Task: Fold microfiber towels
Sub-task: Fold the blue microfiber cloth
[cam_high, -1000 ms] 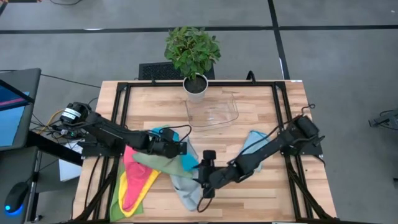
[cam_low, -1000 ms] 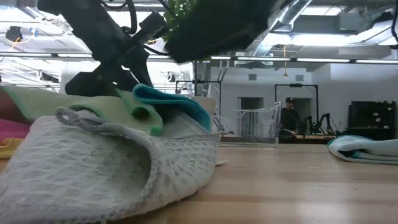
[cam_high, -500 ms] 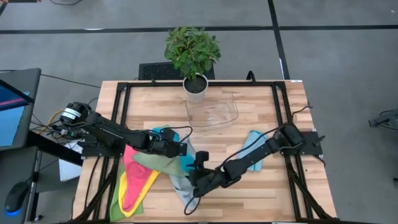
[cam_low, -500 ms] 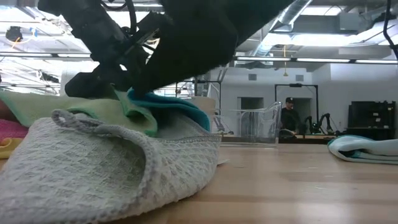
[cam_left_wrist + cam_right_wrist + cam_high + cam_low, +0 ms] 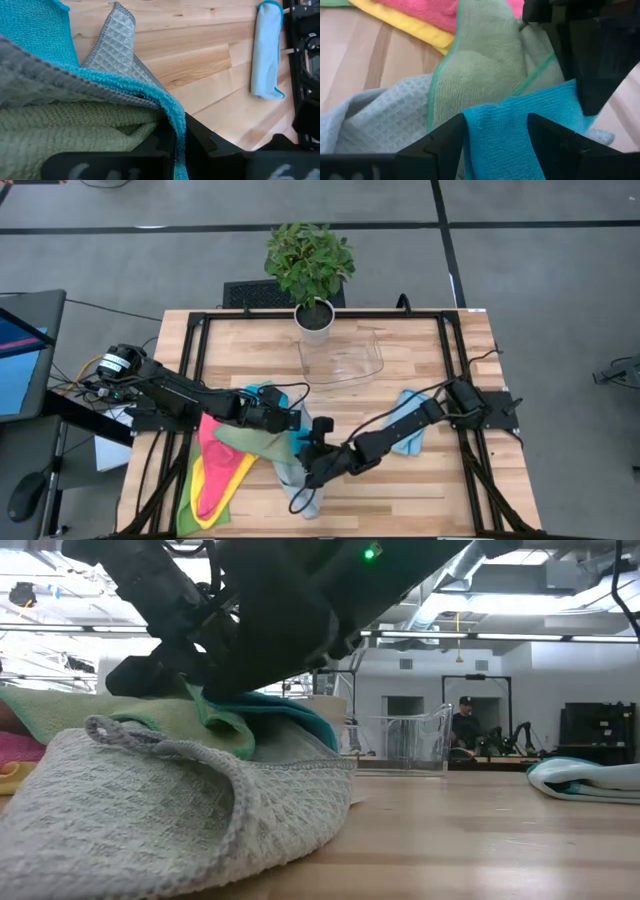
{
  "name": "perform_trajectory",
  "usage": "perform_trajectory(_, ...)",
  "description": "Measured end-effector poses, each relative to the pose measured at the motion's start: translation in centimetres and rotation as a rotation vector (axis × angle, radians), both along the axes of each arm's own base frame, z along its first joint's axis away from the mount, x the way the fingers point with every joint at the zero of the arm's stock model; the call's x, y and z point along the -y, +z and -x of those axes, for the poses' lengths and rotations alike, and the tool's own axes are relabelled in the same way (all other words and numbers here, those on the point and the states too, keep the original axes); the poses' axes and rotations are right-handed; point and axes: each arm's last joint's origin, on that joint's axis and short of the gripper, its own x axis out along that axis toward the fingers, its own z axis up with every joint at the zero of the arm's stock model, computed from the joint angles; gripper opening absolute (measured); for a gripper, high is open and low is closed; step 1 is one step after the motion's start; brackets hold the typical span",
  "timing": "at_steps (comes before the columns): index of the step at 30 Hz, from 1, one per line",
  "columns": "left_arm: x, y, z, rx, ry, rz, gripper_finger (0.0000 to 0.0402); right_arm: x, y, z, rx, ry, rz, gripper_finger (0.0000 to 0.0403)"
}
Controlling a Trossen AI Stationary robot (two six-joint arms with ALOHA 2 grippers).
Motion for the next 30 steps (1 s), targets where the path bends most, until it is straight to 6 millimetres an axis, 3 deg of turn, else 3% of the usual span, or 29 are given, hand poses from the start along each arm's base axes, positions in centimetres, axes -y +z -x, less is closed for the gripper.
perform_trajectory(4, 0.0, 0.0, 0.0, 0.001, 0.003, 0.003, 0.0009, -0.1, -1.0, -0.1, -0.022, 0.001, -0.017, 0.0244)
perform_trajectory(12, 0.0, 0.0, 0.0, 0.003, 0.004, 0.000, 0.0009, -1.4, -0.9, 0.4, 0.012, -0.004, 0.016, 0.0244)
perform_trajectory(30, 0.1, 0.4, -0.4, 0.067, 0.028, 0.017, 0.0009, 0.4, -0.9, -0.6, 0.035, -0.059, -0.018, 0.0237)
